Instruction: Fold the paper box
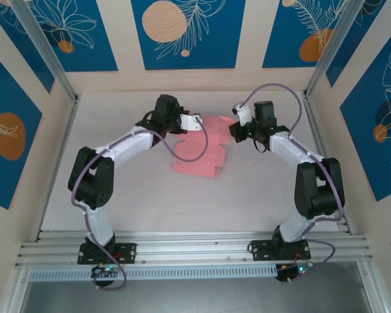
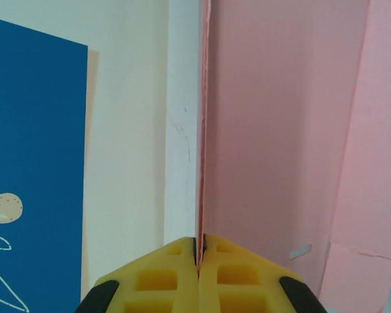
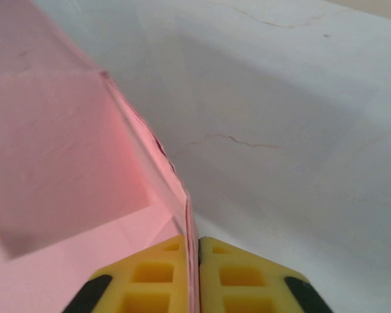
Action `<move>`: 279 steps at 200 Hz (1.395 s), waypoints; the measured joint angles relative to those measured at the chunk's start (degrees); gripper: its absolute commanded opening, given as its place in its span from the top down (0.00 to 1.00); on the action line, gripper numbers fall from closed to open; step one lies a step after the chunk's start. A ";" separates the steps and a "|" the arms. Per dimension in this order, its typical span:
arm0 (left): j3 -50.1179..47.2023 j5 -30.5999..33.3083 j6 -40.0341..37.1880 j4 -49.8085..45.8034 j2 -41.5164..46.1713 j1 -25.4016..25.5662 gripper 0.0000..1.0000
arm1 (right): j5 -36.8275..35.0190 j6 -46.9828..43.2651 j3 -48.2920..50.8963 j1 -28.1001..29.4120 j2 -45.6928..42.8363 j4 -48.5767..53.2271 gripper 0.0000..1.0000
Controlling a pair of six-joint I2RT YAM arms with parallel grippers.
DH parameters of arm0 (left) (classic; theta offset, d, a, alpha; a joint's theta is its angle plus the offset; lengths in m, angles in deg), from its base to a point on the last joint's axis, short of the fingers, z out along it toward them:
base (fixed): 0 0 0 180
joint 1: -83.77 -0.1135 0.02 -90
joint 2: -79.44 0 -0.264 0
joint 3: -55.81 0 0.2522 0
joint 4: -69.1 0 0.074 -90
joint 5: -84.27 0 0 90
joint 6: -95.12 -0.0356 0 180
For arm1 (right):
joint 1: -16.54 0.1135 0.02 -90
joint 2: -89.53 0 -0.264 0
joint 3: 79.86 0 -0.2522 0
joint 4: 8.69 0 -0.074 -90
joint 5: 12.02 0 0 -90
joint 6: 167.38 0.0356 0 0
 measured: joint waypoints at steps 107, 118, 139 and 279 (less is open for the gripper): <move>-14.91 23.19 -5.25 30.36 -2.38 7.87 1.00 | -6.45 24.26 -1.36 -1.27 -4.26 10.56 0.52; -14.99 23.80 -5.55 31.39 -2.73 7.98 1.00 | -7.08 27.76 -1.53 -0.31 -6.88 11.89 0.50; -15.58 24.57 -5.97 33.90 -2.82 8.20 1.00 | -7.58 33.35 -3.89 2.16 -9.62 14.19 0.44; -20.98 28.59 -8.50 51.04 -8.50 10.47 1.00 | -7.74 44.17 -20.79 7.89 8.02 21.51 0.25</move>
